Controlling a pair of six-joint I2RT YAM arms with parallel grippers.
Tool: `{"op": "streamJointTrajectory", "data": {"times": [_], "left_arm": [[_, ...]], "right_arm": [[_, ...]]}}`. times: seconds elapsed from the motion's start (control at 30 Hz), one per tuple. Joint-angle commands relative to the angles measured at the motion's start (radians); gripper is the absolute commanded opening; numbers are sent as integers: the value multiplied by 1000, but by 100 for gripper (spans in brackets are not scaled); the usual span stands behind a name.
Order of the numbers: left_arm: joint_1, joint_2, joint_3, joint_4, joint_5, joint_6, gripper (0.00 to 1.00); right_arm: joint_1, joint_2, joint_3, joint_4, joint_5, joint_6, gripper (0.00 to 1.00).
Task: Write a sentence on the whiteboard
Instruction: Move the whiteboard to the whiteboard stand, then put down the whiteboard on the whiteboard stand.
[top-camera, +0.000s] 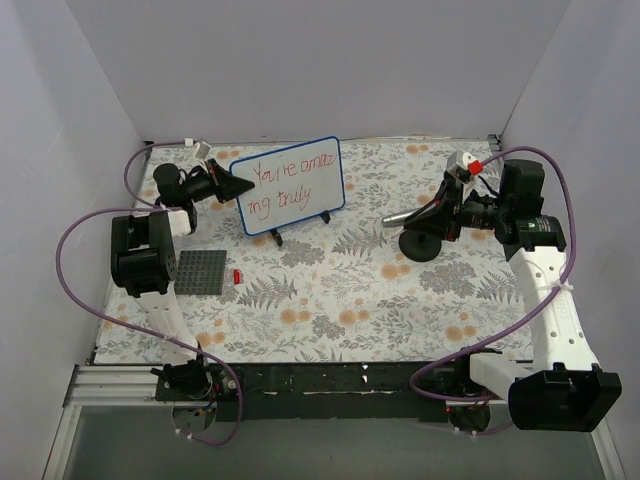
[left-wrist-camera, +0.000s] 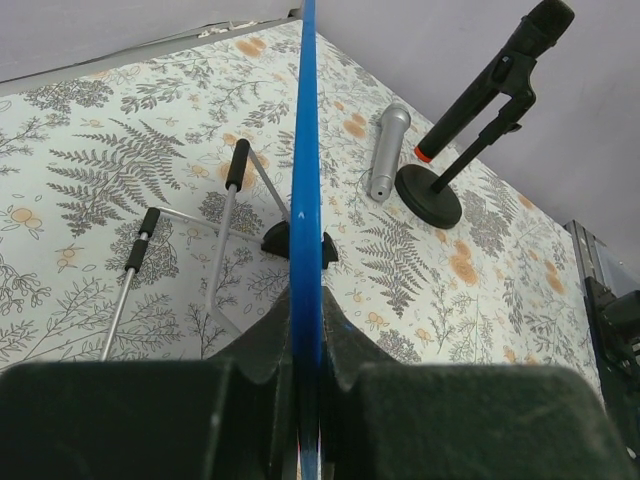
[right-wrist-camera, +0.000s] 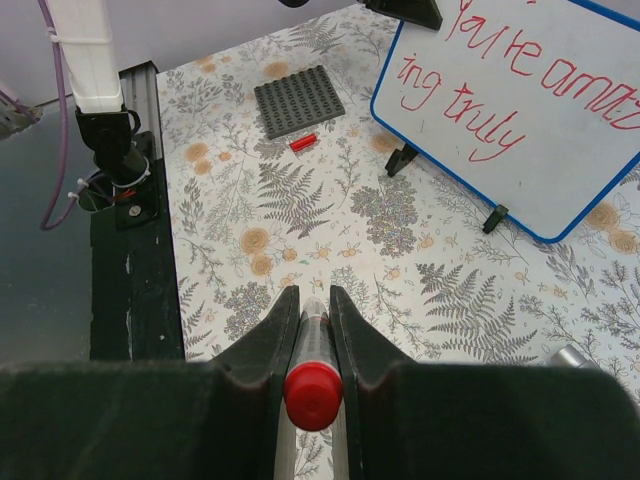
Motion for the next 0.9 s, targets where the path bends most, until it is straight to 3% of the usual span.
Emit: {"op": "streamJointTrajectory", "data": {"times": [0.0,0.2,0.87], "left_arm": [[11,21,-15,89,7,16,3],[12,-1,-93,129,-22,-9,7],[34,-4,-164,105,-97,59,41]], "right_arm": [[-2,-7,-1,11,-3,1,1],[-4,-4,-5,18,-3,6,1],[-2,-21,-7,20,2,12,1]]}}
